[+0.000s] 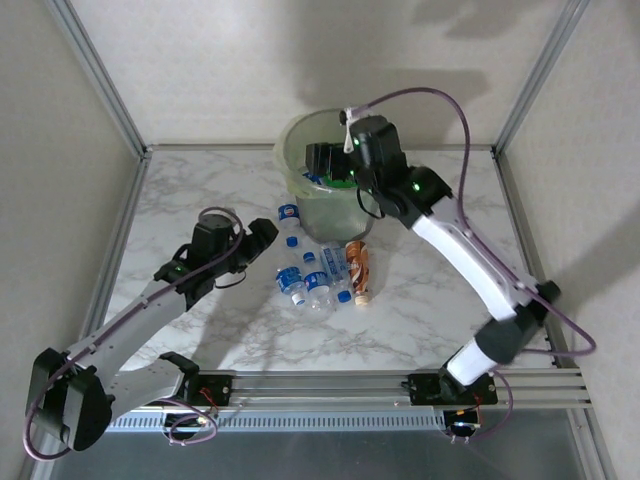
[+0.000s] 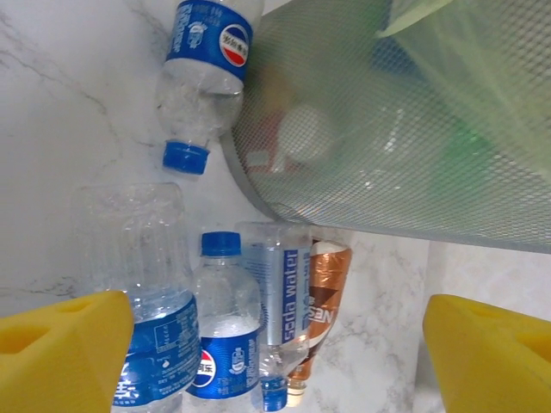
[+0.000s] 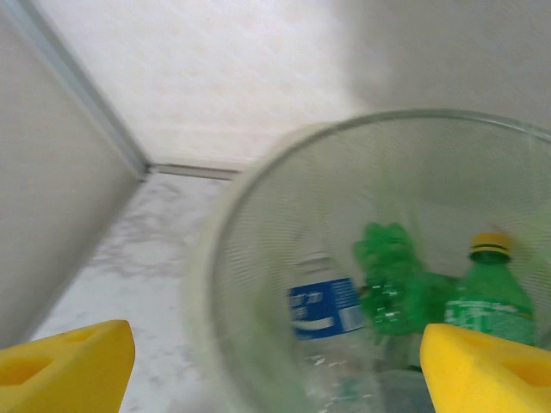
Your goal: Put the plastic bottles in the bin
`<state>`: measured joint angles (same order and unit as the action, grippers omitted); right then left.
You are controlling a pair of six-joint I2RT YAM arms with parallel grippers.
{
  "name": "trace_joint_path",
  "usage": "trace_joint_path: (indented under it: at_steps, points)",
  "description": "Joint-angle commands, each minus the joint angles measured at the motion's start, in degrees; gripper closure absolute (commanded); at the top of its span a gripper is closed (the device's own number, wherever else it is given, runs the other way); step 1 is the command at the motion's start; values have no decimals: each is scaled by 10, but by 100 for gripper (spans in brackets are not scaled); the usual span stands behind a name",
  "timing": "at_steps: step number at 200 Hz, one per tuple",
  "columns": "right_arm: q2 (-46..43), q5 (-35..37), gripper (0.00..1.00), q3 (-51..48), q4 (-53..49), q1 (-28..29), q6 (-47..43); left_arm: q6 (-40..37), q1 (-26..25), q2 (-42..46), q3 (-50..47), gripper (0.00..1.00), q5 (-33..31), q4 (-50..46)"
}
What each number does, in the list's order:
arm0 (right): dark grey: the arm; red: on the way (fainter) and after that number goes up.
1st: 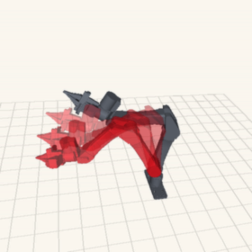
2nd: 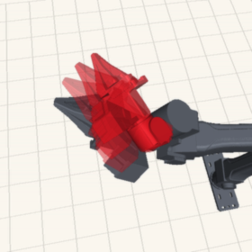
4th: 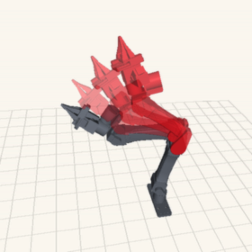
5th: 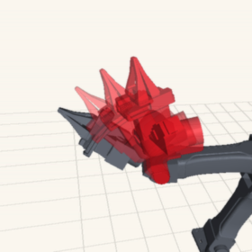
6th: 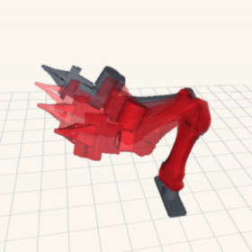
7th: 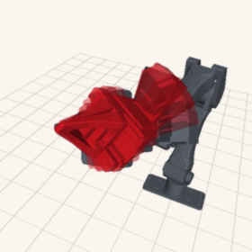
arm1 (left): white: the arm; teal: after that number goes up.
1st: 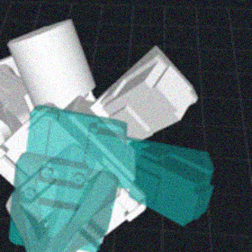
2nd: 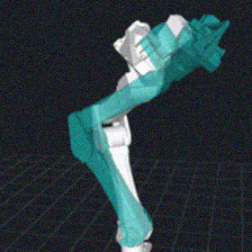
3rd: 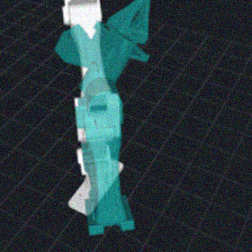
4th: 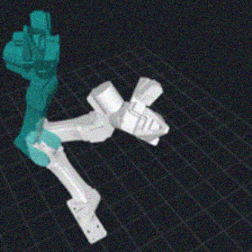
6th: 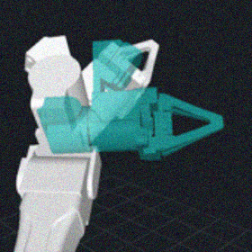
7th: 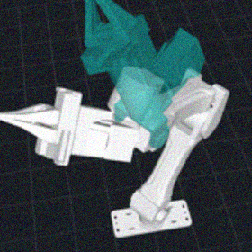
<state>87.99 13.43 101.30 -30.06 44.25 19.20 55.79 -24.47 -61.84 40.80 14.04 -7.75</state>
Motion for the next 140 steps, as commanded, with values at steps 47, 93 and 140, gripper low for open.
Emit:
trace_joint_path:
  at_steps: [47,93,140]
  points:
    - [-156,4,14,-215,70,96,33,16,-36,-80,-14,10,-52,3]
    - [-203,10,14,-283,73,99,56,12,-45,-155,5,15,-66,12]
    - [-204,5,14,-297,77,99,70,15,-58,-193,12,16,-74,20]
